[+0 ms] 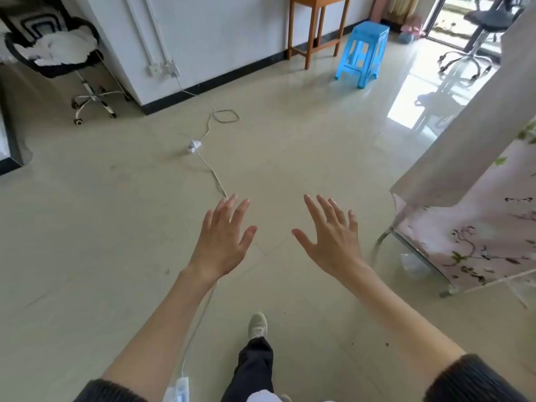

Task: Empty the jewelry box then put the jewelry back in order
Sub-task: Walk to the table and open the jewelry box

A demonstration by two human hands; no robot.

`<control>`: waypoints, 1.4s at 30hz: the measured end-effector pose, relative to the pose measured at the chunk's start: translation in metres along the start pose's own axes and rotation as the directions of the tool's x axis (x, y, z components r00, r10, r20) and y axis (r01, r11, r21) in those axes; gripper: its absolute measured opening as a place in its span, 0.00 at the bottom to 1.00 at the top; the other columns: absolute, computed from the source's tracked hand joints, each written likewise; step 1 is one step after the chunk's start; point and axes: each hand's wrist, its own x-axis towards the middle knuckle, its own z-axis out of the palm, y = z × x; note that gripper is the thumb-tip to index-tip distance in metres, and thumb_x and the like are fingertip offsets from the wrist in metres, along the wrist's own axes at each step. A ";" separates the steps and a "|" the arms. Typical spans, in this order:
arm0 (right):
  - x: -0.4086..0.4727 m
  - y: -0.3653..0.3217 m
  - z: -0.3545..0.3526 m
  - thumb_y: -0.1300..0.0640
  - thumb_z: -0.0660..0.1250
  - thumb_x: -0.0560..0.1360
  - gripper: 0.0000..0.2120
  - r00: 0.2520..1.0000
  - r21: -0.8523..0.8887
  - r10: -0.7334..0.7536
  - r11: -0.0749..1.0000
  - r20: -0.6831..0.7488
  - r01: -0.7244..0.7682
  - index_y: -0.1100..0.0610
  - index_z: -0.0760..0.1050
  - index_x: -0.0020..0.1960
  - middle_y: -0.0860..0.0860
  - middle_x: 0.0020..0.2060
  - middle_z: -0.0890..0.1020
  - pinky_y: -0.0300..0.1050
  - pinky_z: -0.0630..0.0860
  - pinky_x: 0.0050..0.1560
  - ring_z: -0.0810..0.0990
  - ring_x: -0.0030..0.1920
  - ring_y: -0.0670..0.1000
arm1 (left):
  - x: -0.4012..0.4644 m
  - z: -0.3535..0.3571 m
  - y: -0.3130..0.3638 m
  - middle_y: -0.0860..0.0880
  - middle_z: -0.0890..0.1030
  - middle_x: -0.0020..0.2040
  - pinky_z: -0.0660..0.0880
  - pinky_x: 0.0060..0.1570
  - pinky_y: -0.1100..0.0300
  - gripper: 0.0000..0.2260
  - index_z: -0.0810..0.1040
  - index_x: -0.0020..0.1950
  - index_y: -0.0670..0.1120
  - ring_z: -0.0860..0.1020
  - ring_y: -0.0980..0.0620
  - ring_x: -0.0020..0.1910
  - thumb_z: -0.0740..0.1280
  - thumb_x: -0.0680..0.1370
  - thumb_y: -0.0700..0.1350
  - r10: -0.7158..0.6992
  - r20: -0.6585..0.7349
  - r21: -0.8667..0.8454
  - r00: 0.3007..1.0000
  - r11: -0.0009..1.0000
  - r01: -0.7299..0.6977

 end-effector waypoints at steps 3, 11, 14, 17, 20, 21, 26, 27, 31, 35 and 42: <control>0.043 -0.001 0.007 0.37 0.53 0.76 0.33 1.000 0.006 0.030 1.000 -0.005 -0.030 0.45 0.45 0.75 0.50 0.76 0.52 0.58 0.44 0.73 0.48 0.76 0.52 | 0.044 0.006 -0.010 0.48 0.53 0.76 0.48 0.73 0.49 0.34 0.53 0.75 0.50 0.49 0.49 0.75 0.39 0.71 0.63 -0.012 -0.048 -0.061 0.999 0.998 0.009; 0.190 -0.009 0.002 0.37 0.53 0.76 0.33 0.995 0.057 0.095 0.994 -0.026 -0.093 0.45 0.45 0.75 0.50 0.76 0.51 0.58 0.43 0.74 0.47 0.76 0.51 | 0.189 -0.013 -0.060 0.48 0.54 0.76 0.48 0.73 0.48 0.28 0.53 0.75 0.51 0.50 0.49 0.75 0.50 0.77 0.58 -0.028 -0.048 -0.176 0.998 0.984 0.019; 0.241 -0.010 -0.007 0.37 0.54 0.76 0.33 0.992 0.065 0.117 0.991 -0.057 -0.113 0.45 0.46 0.75 0.49 0.76 0.51 0.58 0.43 0.74 0.47 0.76 0.51 | 0.248 -0.029 -0.069 0.48 0.55 0.76 0.49 0.73 0.48 0.29 0.54 0.75 0.50 0.50 0.49 0.75 0.49 0.75 0.58 -0.008 -0.068 -0.196 0.998 0.981 -0.006; 0.283 -0.003 -0.016 0.38 0.54 0.76 0.33 0.988 0.059 0.141 0.989 -0.062 -0.138 0.45 0.46 0.75 0.50 0.76 0.52 0.57 0.43 0.74 0.47 0.76 0.51 | 0.296 -0.029 -0.073 0.48 0.54 0.76 0.49 0.73 0.48 0.29 0.54 0.75 0.50 0.50 0.49 0.75 0.48 0.75 0.59 0.036 -0.034 -0.183 0.999 0.982 -0.042; 0.326 0.010 -0.020 0.38 0.55 0.76 0.33 0.984 0.070 0.172 0.983 -0.054 -0.168 0.45 0.47 0.75 0.50 0.76 0.52 0.58 0.44 0.74 0.48 0.76 0.52 | 0.342 -0.023 -0.078 0.49 0.54 0.76 0.49 0.74 0.49 0.29 0.53 0.75 0.51 0.49 0.49 0.75 0.48 0.75 0.59 0.050 0.011 -0.179 0.999 0.983 -0.047; 0.341 0.015 -0.021 0.38 0.55 0.76 0.33 0.983 0.068 0.178 0.982 -0.049 -0.174 0.45 0.47 0.75 0.50 0.76 0.52 0.58 0.45 0.74 0.48 0.76 0.52 | 0.357 -0.021 -0.080 0.49 0.54 0.76 0.48 0.74 0.49 0.29 0.53 0.75 0.51 0.49 0.50 0.75 0.48 0.75 0.59 0.047 0.027 -0.170 0.999 0.985 -0.042; 0.427 0.043 -0.025 0.37 0.54 0.76 0.33 0.985 0.043 0.172 0.984 -0.009 -0.172 0.45 0.45 0.75 0.50 0.76 0.50 0.59 0.44 0.73 0.46 0.76 0.52 | 0.446 -0.013 -0.084 0.51 0.52 0.76 0.46 0.73 0.48 0.28 0.52 0.75 0.53 0.47 0.50 0.75 0.48 0.76 0.59 0.025 0.078 -0.084 0.997 0.996 -0.019; 0.447 0.049 -0.027 0.37 0.54 0.76 0.33 0.986 0.041 0.164 0.986 -0.014 -0.163 0.45 0.45 0.75 0.50 0.76 0.50 0.59 0.43 0.73 0.46 0.76 0.52 | 0.467 -0.013 -0.083 0.52 0.52 0.77 0.45 0.74 0.48 0.28 0.52 0.75 0.53 0.47 0.50 0.76 0.47 0.76 0.60 0.020 0.078 -0.070 0.997 0.997 -0.014; 0.530 0.078 -0.044 0.37 0.53 0.76 0.33 0.991 0.000 0.133 0.991 -0.008 -0.133 0.45 0.44 0.76 0.51 0.76 0.49 0.60 0.42 0.73 0.44 0.76 0.52 | 0.558 -0.020 -0.074 0.51 0.52 0.77 0.45 0.73 0.47 0.27 0.52 0.75 0.53 0.46 0.50 0.76 0.48 0.78 0.60 0.032 0.070 -0.018 0.997 0.999 -0.030; 0.616 0.107 -0.071 0.37 0.53 0.76 0.33 0.990 -0.016 0.131 0.991 -0.049 -0.131 0.45 0.45 0.75 0.51 0.76 0.49 0.61 0.41 0.72 0.44 0.76 0.53 | 0.642 -0.034 -0.069 0.52 0.51 0.77 0.44 0.73 0.45 0.34 0.52 0.75 0.55 0.46 0.50 0.76 0.37 0.70 0.65 0.071 0.024 0.048 0.997 0.996 -0.072; 0.737 0.136 -0.089 0.37 0.52 0.76 0.33 0.994 -0.036 0.113 0.993 -0.009 -0.113 0.45 0.44 0.75 0.50 0.76 0.47 0.61 0.41 0.73 0.43 0.76 0.53 | 0.767 -0.038 -0.073 0.52 0.51 0.77 0.43 0.72 0.44 0.35 0.52 0.75 0.56 0.46 0.49 0.76 0.37 0.70 0.65 0.033 0.014 0.071 0.999 0.997 -0.034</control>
